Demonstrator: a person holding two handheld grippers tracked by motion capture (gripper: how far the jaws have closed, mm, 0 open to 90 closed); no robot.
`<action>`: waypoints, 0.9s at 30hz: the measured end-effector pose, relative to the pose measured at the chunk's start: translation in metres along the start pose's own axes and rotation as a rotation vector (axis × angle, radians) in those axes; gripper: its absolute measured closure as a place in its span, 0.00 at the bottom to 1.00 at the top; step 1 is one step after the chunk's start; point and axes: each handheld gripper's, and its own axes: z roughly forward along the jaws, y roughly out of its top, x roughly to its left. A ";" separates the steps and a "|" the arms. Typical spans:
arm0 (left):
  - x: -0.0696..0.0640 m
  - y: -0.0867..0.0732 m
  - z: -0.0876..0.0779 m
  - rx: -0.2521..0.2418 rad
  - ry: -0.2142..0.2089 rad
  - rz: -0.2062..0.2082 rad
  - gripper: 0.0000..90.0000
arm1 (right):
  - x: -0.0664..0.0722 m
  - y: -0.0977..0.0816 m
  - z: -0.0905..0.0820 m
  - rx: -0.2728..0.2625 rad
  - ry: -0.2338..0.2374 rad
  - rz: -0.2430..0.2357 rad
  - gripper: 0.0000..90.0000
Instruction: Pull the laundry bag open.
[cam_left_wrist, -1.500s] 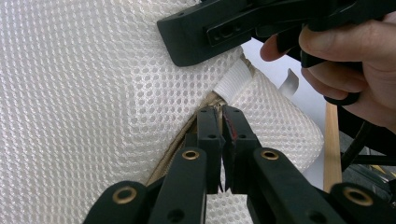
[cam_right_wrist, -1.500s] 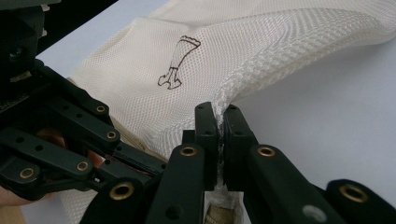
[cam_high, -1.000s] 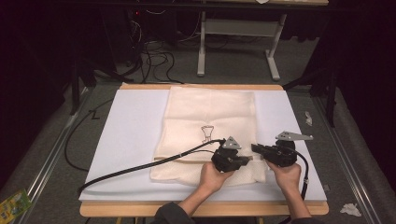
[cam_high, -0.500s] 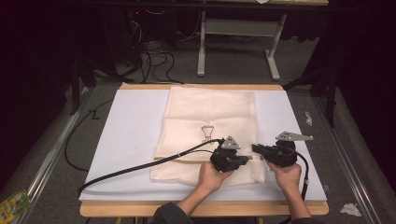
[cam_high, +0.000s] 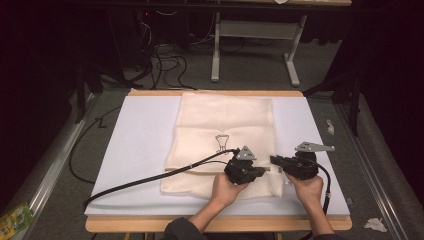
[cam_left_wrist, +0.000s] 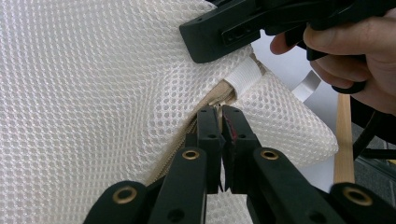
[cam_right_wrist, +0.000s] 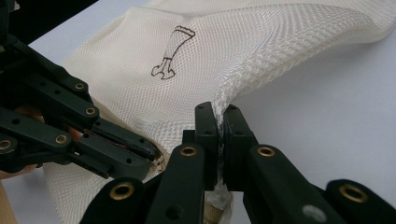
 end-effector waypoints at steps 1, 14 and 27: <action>0.000 0.000 0.000 0.002 -0.001 0.001 0.97 | -0.001 -0.001 0.000 -0.002 0.004 0.004 0.98; -0.001 0.000 -0.003 0.010 0.014 0.019 0.97 | -0.001 -0.001 0.000 -0.003 0.007 0.007 0.98; 0.004 -0.003 -0.008 0.007 0.013 -0.001 0.97 | -0.001 -0.002 0.001 -0.003 0.008 0.005 0.98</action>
